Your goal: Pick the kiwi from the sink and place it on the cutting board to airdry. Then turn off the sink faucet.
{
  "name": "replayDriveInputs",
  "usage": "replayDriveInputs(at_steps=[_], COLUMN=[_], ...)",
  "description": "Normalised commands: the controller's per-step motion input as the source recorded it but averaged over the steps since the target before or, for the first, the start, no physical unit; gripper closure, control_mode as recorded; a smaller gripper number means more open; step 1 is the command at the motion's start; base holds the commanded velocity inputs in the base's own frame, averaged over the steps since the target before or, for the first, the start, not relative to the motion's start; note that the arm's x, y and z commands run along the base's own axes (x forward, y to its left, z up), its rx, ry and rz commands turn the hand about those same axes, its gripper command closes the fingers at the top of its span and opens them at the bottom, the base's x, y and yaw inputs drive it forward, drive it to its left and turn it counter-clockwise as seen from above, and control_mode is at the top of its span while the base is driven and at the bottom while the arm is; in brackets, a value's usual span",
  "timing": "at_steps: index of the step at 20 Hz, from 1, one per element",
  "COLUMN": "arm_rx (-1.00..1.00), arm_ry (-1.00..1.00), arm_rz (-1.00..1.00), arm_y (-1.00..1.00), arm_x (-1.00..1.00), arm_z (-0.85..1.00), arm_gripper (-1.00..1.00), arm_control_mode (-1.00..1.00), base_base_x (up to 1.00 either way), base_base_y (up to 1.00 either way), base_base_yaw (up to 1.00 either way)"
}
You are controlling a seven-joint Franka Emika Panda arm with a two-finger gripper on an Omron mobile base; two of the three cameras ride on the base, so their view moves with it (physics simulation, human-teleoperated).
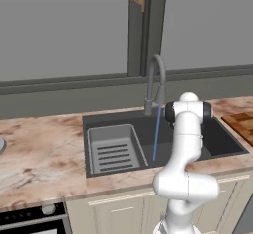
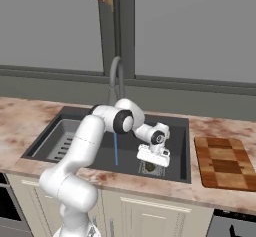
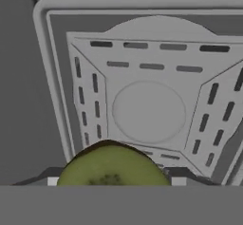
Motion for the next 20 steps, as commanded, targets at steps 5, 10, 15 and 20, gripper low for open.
replayDriveInputs(at_steps=[5, 10, 15, 20], arm_rx=[0.02, 0.02, 0.01, 0.00], arm_ry=[0.00, -0.06, -0.13, -0.17], arm_rz=[0.02, 0.04, 0.05, 0.06], arm_y=[-0.25, -0.27, -0.23, -0.18], arm_x=[-0.03, -0.14, -0.25, -0.30], arm_z=[0.60, 0.64, 0.69, 0.81], arm_gripper=[1.00, 1.00, 1.00, 1.00], arm_control_mode=[-1.00, -1.00, -1.00, -1.00], base_base_x=[0.00, 0.00, 0.00, 0.00], base_base_y=[0.00, 0.00, 0.00, 0.00], base_base_yaw=[0.00, 0.00, 0.00, 0.00])
